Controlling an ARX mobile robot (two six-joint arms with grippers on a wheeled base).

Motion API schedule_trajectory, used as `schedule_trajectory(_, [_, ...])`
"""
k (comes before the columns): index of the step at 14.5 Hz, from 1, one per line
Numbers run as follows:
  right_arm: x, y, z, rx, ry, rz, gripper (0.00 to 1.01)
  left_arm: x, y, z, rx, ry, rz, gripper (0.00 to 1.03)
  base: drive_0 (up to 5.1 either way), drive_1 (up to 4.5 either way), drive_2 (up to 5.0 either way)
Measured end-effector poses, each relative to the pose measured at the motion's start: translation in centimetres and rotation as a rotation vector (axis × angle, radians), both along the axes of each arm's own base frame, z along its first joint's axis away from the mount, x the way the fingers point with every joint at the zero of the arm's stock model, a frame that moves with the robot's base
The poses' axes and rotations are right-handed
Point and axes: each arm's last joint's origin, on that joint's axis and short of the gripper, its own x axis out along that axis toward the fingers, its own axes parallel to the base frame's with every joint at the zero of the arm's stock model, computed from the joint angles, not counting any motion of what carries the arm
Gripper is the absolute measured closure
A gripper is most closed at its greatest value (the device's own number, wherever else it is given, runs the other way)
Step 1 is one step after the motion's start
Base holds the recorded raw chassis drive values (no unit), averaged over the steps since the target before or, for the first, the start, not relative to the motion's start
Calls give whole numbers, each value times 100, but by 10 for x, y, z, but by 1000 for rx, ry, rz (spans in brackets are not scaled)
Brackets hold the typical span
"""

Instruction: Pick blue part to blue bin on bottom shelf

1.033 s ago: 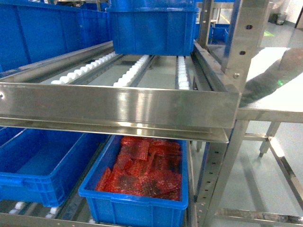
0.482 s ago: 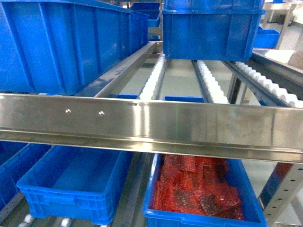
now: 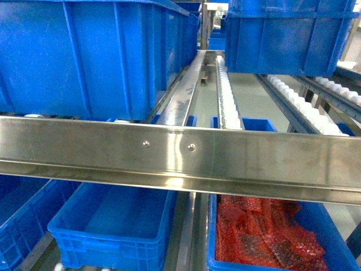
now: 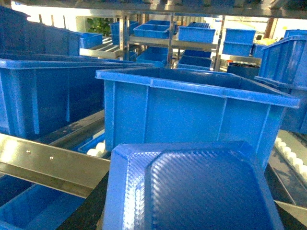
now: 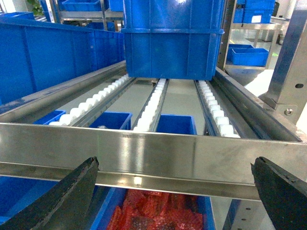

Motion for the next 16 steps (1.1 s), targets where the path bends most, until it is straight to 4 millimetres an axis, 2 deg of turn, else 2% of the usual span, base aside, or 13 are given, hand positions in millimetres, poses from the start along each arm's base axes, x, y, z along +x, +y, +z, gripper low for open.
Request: schedule_trajectory(16, [0,0,0,0,-4,0,3,0,0,0,0,0,-6,60,0,0,0])
